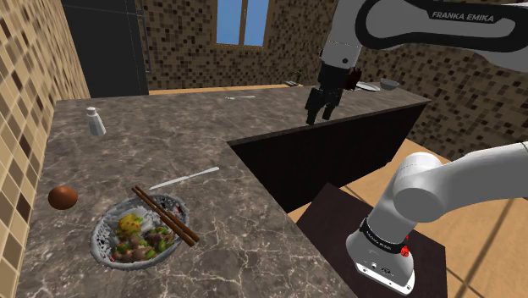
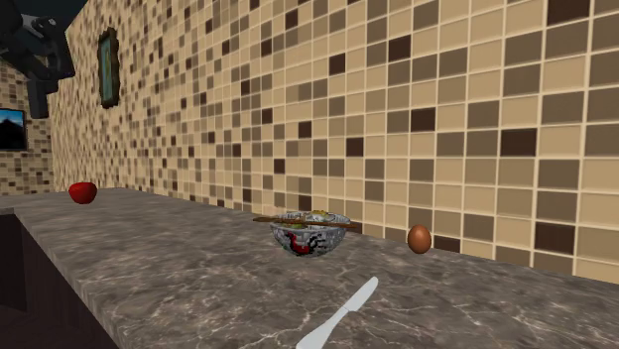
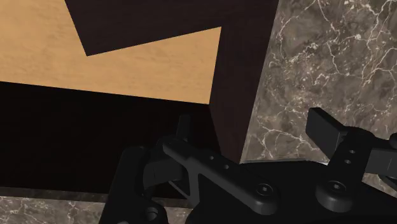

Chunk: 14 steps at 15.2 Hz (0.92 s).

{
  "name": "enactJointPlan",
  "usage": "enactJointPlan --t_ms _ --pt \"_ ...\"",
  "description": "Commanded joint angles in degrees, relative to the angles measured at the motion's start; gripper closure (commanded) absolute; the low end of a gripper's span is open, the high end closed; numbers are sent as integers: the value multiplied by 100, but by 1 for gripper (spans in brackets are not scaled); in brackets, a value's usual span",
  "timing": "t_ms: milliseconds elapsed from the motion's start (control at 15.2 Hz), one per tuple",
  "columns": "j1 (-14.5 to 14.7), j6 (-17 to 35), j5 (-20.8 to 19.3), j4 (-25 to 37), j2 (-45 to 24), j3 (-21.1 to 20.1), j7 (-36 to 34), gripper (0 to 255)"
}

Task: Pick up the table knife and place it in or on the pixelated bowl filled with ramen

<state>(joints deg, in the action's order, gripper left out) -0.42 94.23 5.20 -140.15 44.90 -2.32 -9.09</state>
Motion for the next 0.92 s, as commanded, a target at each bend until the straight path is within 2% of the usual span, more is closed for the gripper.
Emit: enactJointPlan --t_ms 0,396,858 --pt "0 0 0 0 0 0 0 0" --pt "344 1109 -141 185 -1204 135 1140 0" --pt "729 2143 -191 731 -2667 167 2385 0"
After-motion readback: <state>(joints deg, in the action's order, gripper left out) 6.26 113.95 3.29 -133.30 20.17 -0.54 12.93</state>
